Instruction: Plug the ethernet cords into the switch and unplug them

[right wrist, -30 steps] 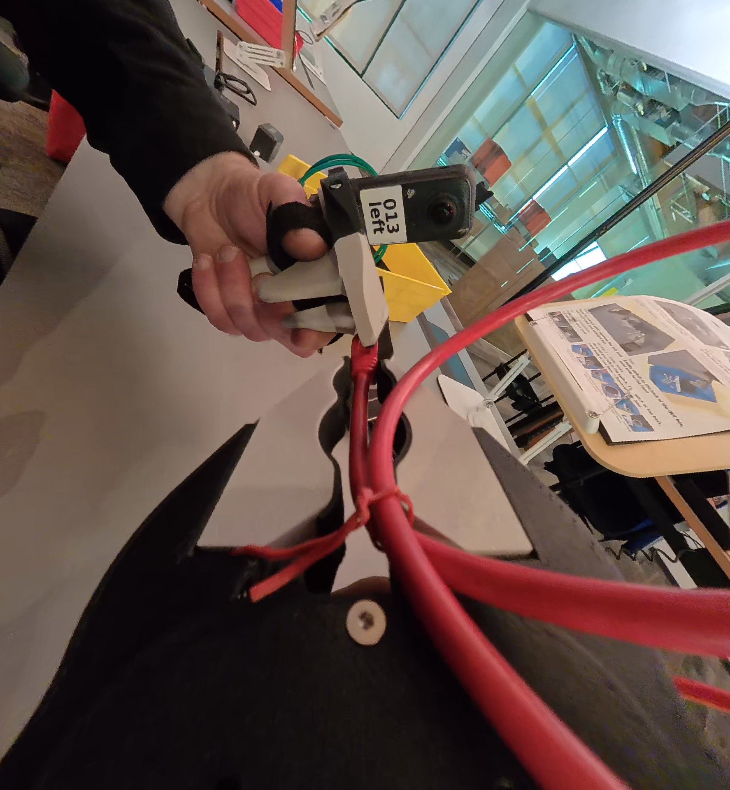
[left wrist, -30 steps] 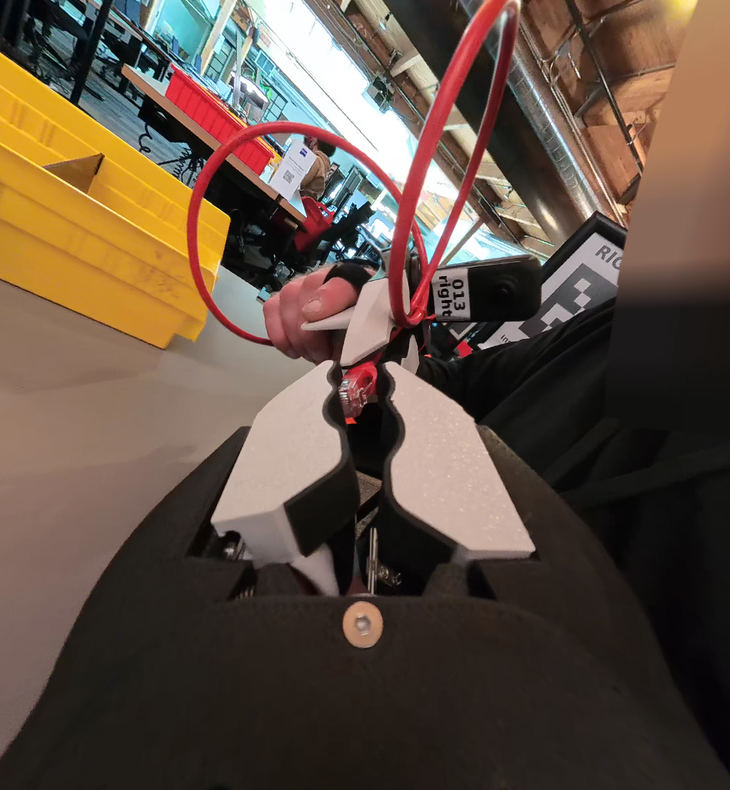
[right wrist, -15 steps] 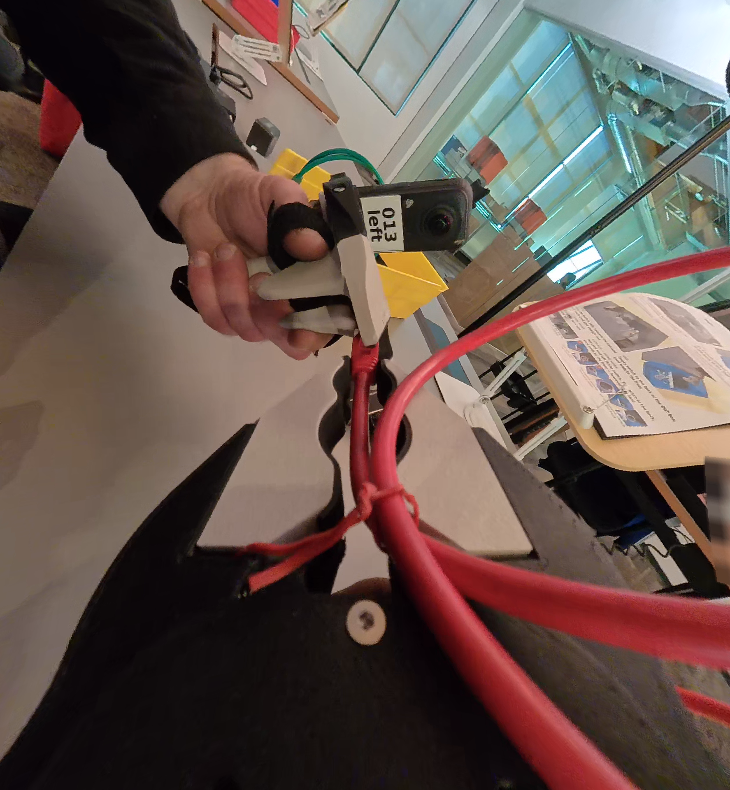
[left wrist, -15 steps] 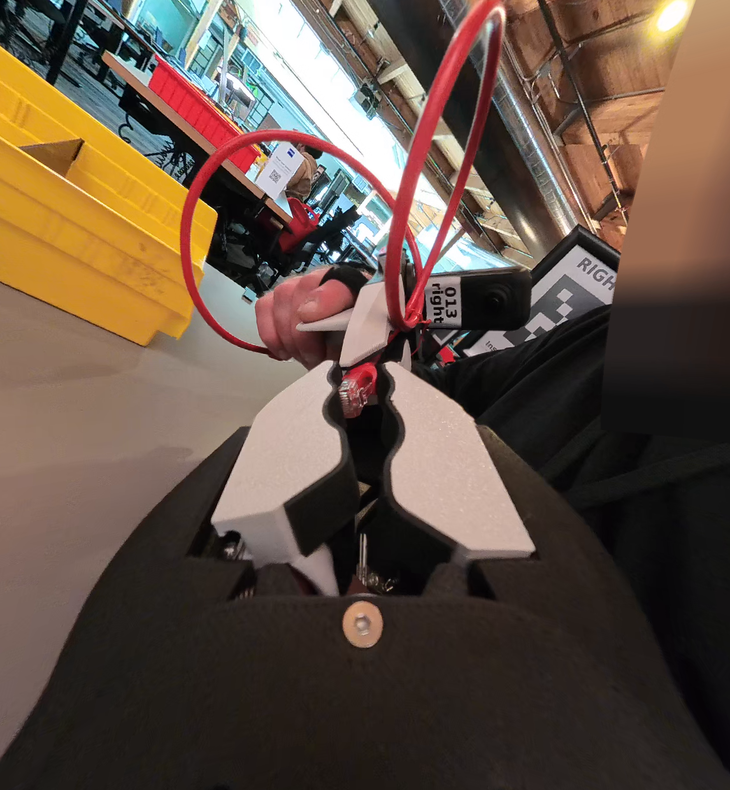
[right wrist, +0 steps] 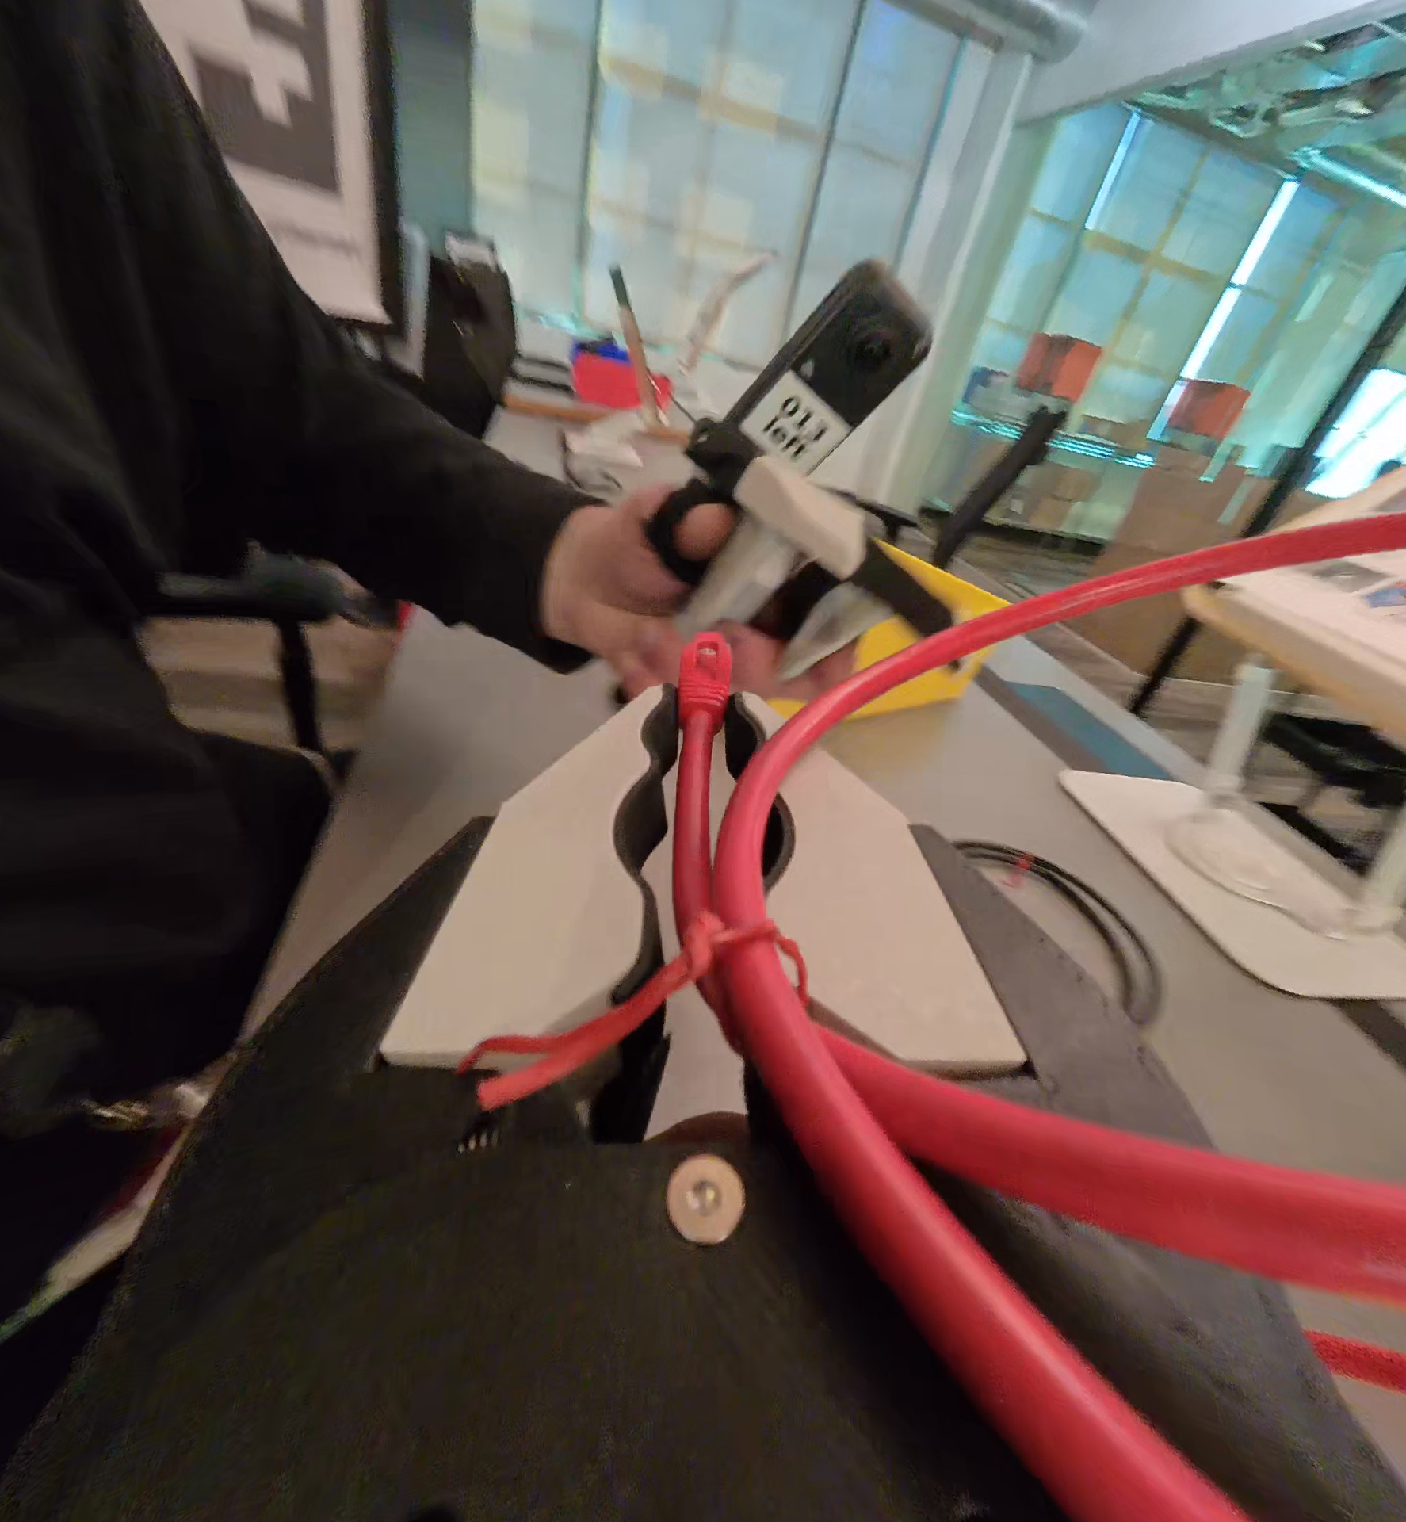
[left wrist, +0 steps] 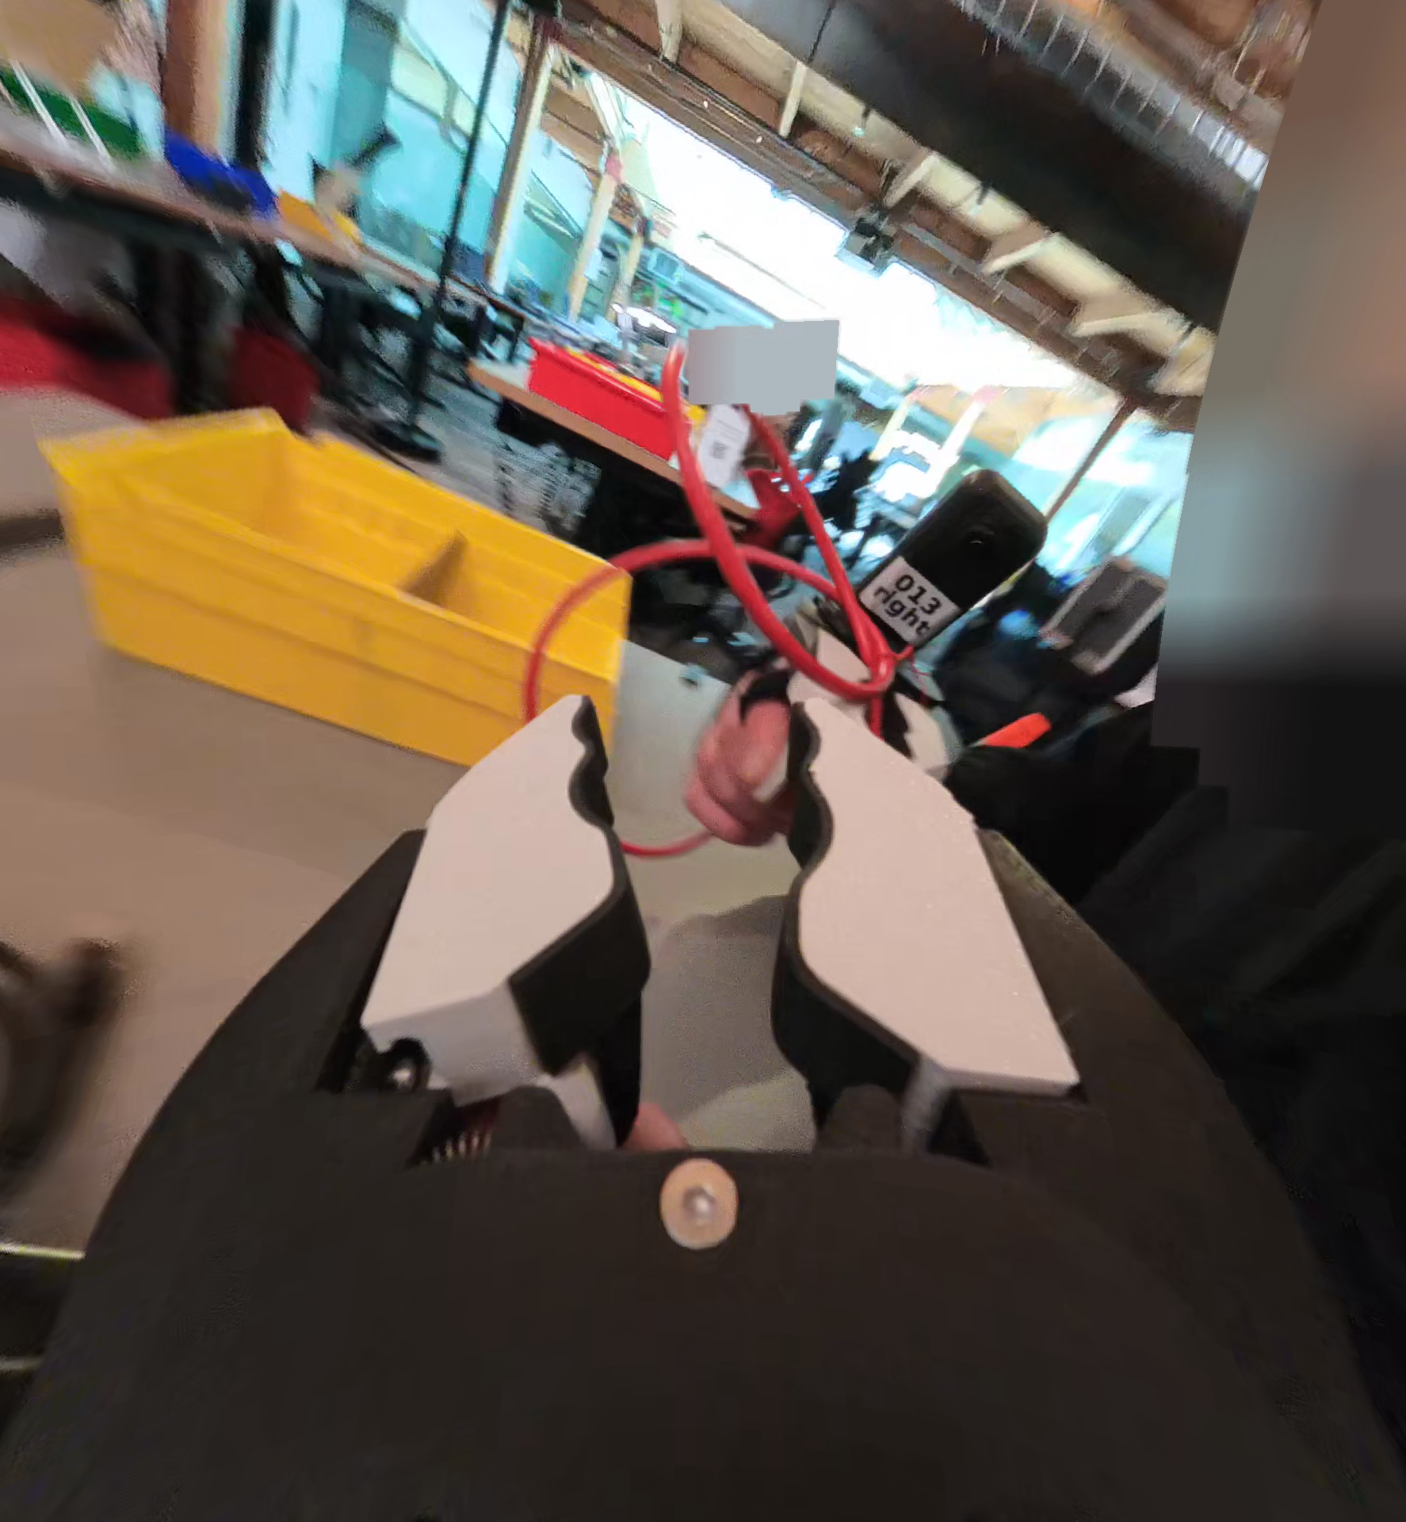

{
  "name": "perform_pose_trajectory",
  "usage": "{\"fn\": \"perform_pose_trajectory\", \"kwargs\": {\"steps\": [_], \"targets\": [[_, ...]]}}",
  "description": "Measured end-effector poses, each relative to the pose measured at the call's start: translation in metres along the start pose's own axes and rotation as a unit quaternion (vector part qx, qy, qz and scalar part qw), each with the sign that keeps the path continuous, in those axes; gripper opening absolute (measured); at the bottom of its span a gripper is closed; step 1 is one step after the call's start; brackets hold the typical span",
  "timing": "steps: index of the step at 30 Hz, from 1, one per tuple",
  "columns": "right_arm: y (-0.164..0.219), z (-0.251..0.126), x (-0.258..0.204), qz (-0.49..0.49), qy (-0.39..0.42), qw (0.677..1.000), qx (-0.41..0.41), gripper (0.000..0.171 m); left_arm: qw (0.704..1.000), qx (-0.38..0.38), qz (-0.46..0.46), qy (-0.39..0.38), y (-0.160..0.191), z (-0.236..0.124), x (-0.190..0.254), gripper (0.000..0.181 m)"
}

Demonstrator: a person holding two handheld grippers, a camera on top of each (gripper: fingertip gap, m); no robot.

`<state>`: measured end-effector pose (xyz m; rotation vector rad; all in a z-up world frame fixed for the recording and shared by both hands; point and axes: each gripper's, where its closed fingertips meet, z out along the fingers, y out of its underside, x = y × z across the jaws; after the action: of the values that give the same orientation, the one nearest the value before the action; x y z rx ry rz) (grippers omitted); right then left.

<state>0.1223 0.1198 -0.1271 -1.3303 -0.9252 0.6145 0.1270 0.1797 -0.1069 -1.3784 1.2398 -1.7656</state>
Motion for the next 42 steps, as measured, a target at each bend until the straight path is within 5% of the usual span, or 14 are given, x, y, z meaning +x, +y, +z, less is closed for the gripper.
{"fn": "perform_pose_trajectory", "kwargs": {"steps": [4,8,16,20,23,36,42], "targets": [[-0.023,0.001,-0.022,0.08,-0.105,0.987,0.09,0.01,0.978,-0.053,0.188,-0.067,-0.033,-0.009,-0.023,0.031],[-0.05,0.001,-0.045,0.121,-0.202,0.958,0.166,0.009,0.983,-0.109,0.141,-0.037,-0.004,0.01,-0.049,0.035],[-0.062,0.009,-0.076,0.161,-0.317,0.915,0.191,0.009,0.95,-0.167,0.25,0.082,0.019,0.065,-0.023,0.052],[-0.065,0.009,-0.076,0.16,-0.332,0.908,0.2,0.009,0.913,-0.258,0.289,0.131,0.047,0.078,-0.013,0.047],[-0.067,0.008,-0.075,0.164,-0.336,0.904,0.208,0.009,0.909,-0.252,0.304,0.135,0.046,0.086,-0.012,0.004],[-0.076,-0.008,-0.047,0.142,-0.286,0.921,0.222,0.009,0.903,-0.228,0.358,0.067,0.028,0.087,-0.046,0.001],[-0.089,-0.015,-0.031,0.119,-0.254,0.931,0.233,0.009,0.933,-0.162,0.319,0.048,0.013,0.088,-0.055,0.001]]}}
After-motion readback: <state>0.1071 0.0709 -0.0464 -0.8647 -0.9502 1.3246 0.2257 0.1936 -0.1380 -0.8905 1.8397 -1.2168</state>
